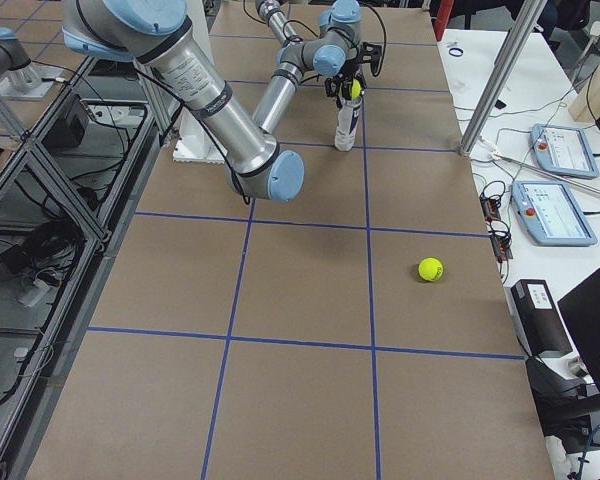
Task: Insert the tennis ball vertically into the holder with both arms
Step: 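Lower the ball into the can and open the right gripper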
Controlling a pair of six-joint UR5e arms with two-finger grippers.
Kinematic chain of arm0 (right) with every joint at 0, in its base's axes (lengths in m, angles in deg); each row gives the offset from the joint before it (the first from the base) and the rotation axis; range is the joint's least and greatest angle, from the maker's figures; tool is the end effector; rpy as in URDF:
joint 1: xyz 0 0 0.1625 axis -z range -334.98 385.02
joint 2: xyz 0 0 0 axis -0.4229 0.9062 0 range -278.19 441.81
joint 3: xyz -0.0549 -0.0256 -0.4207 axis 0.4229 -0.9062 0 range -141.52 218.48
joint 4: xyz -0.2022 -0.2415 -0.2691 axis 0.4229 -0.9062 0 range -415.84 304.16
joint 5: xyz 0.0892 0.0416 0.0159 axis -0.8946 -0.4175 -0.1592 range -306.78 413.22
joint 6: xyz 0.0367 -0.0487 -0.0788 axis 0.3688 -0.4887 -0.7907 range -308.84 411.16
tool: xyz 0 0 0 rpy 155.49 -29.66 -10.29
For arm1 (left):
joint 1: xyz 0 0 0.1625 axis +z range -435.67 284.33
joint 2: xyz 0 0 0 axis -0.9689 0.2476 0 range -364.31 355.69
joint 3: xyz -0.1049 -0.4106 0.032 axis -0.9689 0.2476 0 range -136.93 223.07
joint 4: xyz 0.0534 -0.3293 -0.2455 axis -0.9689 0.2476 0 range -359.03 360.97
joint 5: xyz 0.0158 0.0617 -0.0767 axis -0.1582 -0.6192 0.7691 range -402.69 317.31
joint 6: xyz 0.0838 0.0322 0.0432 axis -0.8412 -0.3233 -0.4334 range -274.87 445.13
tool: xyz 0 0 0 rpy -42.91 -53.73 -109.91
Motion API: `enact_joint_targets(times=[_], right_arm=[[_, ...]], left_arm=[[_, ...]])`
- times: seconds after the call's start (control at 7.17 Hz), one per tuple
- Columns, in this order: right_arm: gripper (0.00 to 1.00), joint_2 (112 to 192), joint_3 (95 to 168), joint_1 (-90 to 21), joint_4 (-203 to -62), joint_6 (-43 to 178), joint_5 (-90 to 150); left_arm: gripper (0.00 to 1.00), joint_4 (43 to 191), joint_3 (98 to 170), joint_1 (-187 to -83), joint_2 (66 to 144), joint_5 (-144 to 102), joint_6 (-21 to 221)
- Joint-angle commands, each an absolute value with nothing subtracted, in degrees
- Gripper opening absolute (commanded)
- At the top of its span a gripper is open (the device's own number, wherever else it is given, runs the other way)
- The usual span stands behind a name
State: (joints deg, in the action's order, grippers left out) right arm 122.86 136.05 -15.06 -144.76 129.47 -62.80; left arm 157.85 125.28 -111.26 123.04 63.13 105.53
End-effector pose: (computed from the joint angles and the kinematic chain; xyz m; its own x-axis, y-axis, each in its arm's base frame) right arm -0.4518 -0.4973 0.0784 0.4615 0.1503 0.8743 -0.2061 0.9767 -0.0591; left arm 0.4936 -0.4839 0.1970 0.2867 0.9038 -0.3176 0.2038 0.2664 0.9421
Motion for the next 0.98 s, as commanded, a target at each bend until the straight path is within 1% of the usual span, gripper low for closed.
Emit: enact_joint_targets(times=[0.0, 0.14, 0.56, 0.84], right_arm=[[0.70, 122.9, 136.0, -15.1, -144.8, 129.5, -62.8], [0.70, 122.9, 136.0, -15.0, -144.7, 129.5, -62.8], [0.80, 122.9, 136.0, -15.0, -144.7, 129.6, -62.8], [0.81, 122.9, 136.0, -14.9, -144.7, 129.5, -62.8]], left_arm=[[0.95, 157.9, 125.3, -111.3, 123.0, 63.2, 105.6], [0.96, 157.9, 125.4, -111.3, 123.0, 63.1, 105.7], [0.96, 158.1, 125.4, -111.3, 123.0, 63.1, 105.9], [0.96, 158.4, 125.4, -111.3, 123.0, 63.2, 106.7]])
